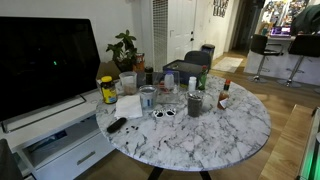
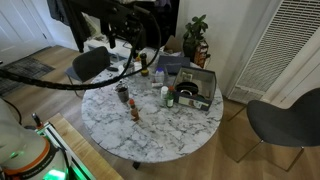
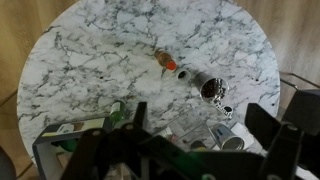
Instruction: Put the green bottle and the transparent bottle with the red lid in the transparent box
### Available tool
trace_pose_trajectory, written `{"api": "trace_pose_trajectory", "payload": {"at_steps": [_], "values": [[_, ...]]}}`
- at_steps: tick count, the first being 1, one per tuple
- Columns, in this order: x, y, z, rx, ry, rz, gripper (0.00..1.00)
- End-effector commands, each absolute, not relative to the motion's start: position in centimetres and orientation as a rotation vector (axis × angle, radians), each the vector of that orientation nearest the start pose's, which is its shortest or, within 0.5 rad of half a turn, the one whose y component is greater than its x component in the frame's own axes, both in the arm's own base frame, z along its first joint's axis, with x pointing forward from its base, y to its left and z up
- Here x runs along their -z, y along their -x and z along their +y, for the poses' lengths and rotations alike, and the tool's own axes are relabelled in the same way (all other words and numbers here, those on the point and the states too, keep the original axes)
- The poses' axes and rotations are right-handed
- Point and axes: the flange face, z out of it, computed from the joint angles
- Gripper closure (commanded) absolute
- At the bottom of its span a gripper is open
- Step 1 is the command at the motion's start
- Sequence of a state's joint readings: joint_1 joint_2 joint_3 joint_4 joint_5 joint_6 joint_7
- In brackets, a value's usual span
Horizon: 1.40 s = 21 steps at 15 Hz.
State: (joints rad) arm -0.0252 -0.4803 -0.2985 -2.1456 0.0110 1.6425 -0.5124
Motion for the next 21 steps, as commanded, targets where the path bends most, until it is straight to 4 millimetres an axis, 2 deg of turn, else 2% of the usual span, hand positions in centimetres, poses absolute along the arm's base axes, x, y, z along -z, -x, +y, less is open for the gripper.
{"api": "trace_pose_trajectory", "payload": {"at_steps": [1,6,9,11,16,18,21], "values": [[-57.9,-38.1,-14.8,0.029,2.971,-0.332,0.00],[-57.9,-38.1,-14.8,0.029,2.971,-0.332,0.00],[-56.9,-40.9,-14.0,-0.071,3.003,-0.230,0.00],[-55.7,-43.5,-12.3,-0.131,3.022,-0.154,0.00],[-51.5,-49.3,-9.0,-0.262,3.070,0.180,0.00],[-49.1,-50.7,-8.8,-0.279,3.086,0.314,0.00],[-45.3,-52.2,-8.7,-0.226,3.076,0.397,0.00]]}}
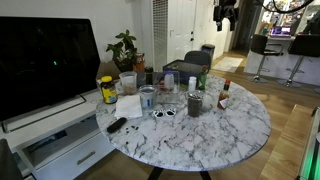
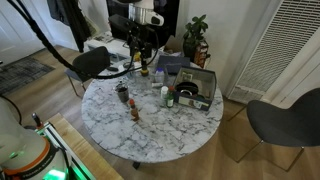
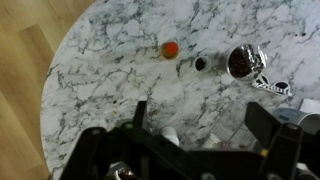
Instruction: Put the green bottle and the transparent bottle with the red lid in the transparent box
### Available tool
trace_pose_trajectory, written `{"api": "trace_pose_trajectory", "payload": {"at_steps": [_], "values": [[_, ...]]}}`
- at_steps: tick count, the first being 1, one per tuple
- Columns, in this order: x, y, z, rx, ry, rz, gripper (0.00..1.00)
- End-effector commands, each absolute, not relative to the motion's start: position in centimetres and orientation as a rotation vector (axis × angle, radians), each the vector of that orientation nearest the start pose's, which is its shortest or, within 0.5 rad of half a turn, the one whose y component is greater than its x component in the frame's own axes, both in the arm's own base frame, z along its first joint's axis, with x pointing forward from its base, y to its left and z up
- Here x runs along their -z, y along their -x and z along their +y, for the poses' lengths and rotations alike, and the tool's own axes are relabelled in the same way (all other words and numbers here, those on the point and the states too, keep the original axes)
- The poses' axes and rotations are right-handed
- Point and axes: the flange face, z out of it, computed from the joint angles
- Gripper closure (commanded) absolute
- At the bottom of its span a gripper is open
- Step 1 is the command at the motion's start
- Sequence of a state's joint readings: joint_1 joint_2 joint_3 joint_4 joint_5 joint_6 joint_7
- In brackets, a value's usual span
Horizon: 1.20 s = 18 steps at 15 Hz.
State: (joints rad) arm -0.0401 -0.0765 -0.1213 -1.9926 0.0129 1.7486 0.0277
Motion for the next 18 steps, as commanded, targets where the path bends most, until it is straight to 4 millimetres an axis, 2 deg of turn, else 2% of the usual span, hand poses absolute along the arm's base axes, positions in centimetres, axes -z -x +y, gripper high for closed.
{"api": "trace_pose_trajectory", "payload": {"at_steps": [1,3,4,6,11,14,18], "values": [[-44.0,-52.8,-8.7,-0.205,3.081,0.426,0.00],[-41.7,-54.2,-8.6,-0.174,3.133,0.453,0.00],[-43.6,-53.5,-8.7,-0.190,3.103,0.410,0.00],[-42.4,-54.0,-8.5,-0.204,3.108,0.409,0.00],[-43.5,-54.0,-8.6,-0.172,3.109,0.410,0.00],[-40.5,-55.7,-9.3,-0.149,3.072,0.476,0.00],[-35.6,-57.5,-10.0,-0.119,3.040,0.575,0.00]]}}
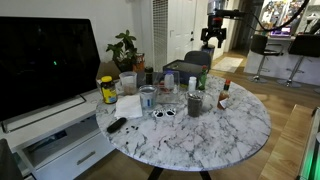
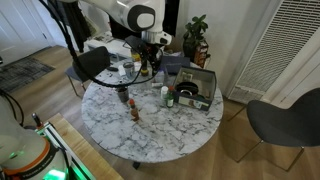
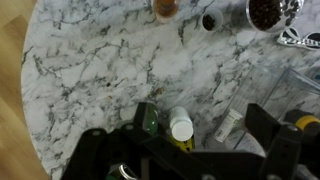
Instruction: Put the green bottle and the transparent bottle with the red lid in the transparent box
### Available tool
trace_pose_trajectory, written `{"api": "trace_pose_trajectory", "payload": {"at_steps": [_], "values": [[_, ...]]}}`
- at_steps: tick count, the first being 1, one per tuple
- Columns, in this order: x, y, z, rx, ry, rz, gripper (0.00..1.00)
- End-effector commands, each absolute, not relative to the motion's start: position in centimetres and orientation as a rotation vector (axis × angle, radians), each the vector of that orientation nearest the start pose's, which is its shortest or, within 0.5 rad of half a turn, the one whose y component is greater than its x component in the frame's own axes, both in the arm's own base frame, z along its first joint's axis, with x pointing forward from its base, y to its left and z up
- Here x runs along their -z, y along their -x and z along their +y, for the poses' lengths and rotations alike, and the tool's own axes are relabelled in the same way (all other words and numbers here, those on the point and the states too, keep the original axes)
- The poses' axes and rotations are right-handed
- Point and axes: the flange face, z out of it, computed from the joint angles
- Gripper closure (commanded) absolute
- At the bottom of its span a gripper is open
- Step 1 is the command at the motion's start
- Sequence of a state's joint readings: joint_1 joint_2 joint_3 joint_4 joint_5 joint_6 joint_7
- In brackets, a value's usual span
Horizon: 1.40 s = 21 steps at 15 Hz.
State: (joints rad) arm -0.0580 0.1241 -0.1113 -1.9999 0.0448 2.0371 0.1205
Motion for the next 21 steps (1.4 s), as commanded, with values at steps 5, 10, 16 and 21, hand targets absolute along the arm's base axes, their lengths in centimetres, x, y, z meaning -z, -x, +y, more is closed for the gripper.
{"api": "trace_pose_trajectory", "payload": {"at_steps": [5,10,16,21], "values": [[-29.5,-58.7,-12.3,-0.066,2.990,0.772,0.00],[-25.7,-58.7,-14.8,-0.063,2.938,0.939,0.00],[-24.1,-59.9,-16.2,0.030,2.882,1.031,0.00],[-23.5,-61.0,-17.1,0.022,2.891,1.048,0.00]]}}
